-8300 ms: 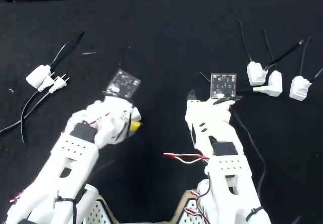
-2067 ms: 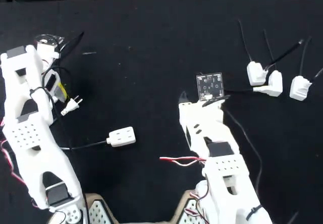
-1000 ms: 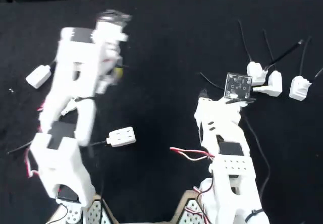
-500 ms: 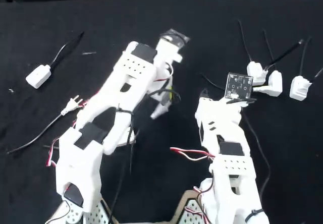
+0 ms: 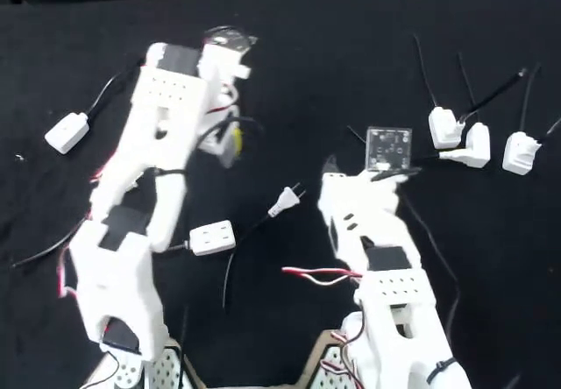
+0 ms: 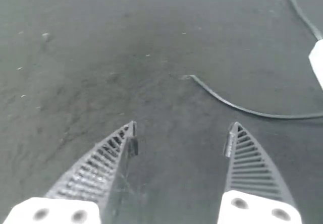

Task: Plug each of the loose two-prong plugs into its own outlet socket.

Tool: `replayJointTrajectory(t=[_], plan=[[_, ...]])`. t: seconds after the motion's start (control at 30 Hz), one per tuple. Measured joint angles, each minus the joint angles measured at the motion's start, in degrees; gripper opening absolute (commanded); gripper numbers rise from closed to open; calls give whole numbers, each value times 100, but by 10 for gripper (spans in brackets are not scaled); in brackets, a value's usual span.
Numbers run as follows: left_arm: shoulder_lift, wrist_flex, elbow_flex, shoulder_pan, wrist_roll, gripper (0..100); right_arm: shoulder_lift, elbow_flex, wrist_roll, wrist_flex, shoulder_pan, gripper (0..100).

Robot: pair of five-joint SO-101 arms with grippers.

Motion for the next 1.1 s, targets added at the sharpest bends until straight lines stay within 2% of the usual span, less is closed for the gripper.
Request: replayJointTrajectory(t=[0.1, 0.2, 0.37, 0.5, 0.6, 0.8, 0.93, 1.1], plan=[[-554, -70, 738, -211, -123, 174, 0, 0, 0, 0, -123, 265], [-1222, -615, 1873, -369, -149, 174, 0, 0, 0, 0, -167, 265], [-2251, -1987, 4202, -791, -404, 174, 0, 0, 0, 0, -185, 265], [-2927, -2277, 5582, -1178, -818, 174, 0, 0, 0, 0, -185, 265], [-3305, -2356, 6233, -1424, -1204, 174, 0, 0, 0, 0, -185, 265], [-3631, -2409, 7270, -1415, -2101, 170, 0, 0, 0, 0, -185, 265], [-3640, -2655, 7358, -1152, -2127, 173, 0, 0, 0, 0, -185, 265], [-3640, -3464, 7604, -800, -1565, 174, 0, 0, 0, 0, -185, 265]])
